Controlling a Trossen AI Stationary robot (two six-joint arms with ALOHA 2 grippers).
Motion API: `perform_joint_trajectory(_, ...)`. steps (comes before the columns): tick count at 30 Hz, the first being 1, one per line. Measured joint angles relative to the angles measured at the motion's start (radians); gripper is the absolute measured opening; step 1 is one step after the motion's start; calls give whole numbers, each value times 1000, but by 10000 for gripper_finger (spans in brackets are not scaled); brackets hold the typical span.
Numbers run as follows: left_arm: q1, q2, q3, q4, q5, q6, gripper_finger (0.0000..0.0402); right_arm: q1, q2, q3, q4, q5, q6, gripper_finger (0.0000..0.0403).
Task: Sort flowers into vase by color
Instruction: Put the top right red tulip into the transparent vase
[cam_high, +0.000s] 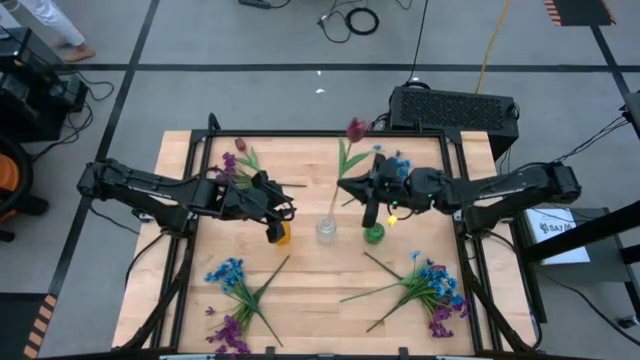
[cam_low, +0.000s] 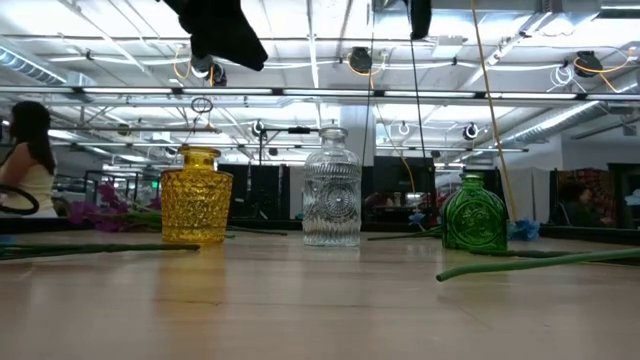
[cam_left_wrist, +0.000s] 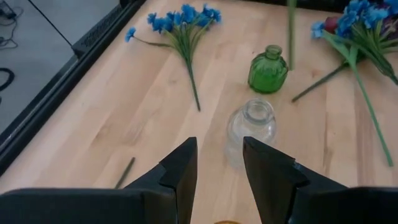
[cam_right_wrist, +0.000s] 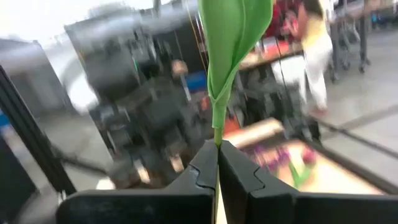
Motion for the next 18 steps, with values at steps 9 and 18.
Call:
perform_joint_trajectory(9,0,0,0,-15,1,44,137,9,74,2,13,-24,-27,0)
perform_joint_trajectory(18,9,0,0,-5,-8,53,137,7,88,0,-46,-16,-25,0)
